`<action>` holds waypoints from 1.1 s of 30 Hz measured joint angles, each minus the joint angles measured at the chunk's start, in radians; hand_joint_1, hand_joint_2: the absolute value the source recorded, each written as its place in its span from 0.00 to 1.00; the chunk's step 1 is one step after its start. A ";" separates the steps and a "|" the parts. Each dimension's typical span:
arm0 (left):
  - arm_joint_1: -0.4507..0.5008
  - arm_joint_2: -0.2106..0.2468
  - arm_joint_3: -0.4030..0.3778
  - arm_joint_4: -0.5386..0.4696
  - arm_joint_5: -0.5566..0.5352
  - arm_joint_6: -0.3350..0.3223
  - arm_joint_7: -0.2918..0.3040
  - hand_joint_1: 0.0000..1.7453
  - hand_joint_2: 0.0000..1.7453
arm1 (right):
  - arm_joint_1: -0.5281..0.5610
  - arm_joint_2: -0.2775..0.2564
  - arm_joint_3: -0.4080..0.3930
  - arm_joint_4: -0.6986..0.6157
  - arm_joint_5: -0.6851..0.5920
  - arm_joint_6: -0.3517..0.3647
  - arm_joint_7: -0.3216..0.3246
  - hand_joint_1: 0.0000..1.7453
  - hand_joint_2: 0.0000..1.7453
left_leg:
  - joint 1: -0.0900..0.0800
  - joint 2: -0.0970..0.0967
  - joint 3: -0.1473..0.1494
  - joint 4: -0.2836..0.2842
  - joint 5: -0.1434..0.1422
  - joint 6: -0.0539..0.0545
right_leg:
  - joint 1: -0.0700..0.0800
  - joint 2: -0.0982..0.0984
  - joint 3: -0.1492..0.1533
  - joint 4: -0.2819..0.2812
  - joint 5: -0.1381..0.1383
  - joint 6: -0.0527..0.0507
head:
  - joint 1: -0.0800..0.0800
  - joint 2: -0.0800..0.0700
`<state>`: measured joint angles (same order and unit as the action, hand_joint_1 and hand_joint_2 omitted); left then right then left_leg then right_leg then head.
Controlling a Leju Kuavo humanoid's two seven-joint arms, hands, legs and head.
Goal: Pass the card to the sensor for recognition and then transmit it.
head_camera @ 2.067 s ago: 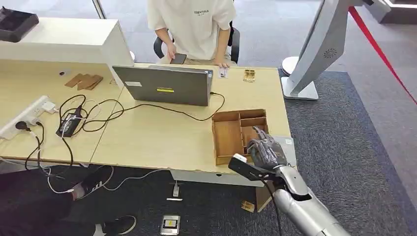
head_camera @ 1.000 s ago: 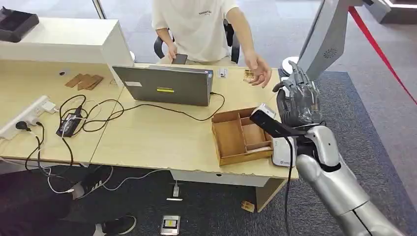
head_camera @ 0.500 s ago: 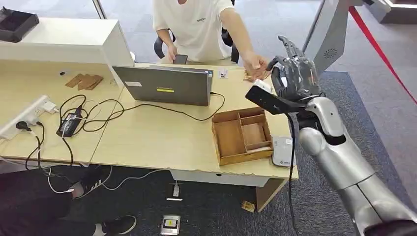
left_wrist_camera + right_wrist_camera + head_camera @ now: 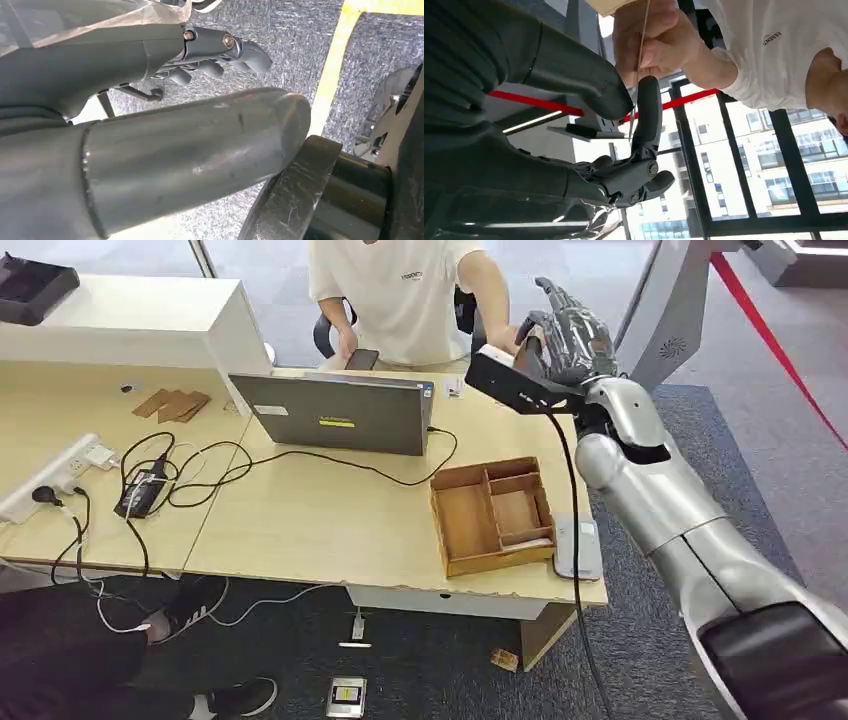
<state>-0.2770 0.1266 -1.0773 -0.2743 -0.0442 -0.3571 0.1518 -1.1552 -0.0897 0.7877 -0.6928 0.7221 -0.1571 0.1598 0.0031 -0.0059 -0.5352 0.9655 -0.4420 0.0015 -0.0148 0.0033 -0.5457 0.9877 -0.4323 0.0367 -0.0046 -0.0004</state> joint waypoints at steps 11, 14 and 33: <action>0.000 0.000 -0.002 0.000 0.000 0.000 0.000 0.00 0.00 | -0.035 0.043 0.040 0.139 0.003 -0.005 0.006 0.00 1.00 | 0.000 0.000 0.000 0.000 0.000 0.000 | 0.000 0.000 0.000 0.000 0.000 0.000 | 0.000 0.000; 0.003 0.000 -0.002 0.000 0.008 0.000 0.000 0.00 0.00 | -0.035 0.057 0.049 0.161 0.014 -0.021 0.016 0.00 1.00 | 0.000 0.001 0.000 0.000 0.000 0.000 | 0.000 0.000 -0.001 0.000 0.000 0.000 | 0.000 0.000; 0.018 0.001 -0.002 0.000 0.020 0.000 0.009 0.00 0.00 | -0.036 0.065 0.108 0.213 0.057 -0.097 -0.002 0.00 1.00 | 0.000 0.001 0.000 0.000 0.000 0.000 | 0.001 0.000 0.000 0.000 0.000 -0.001 | 0.000 0.000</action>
<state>-0.2590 0.1278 -1.0796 -0.2743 -0.0240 -0.3574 0.1606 -1.1907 -0.0244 0.8957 -0.4799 0.7790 -0.2537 0.1579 0.0031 -0.0052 -0.5349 0.9657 -0.4419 0.0014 -0.0141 0.0035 -0.5461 0.9875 -0.4319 0.0360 -0.0046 -0.0004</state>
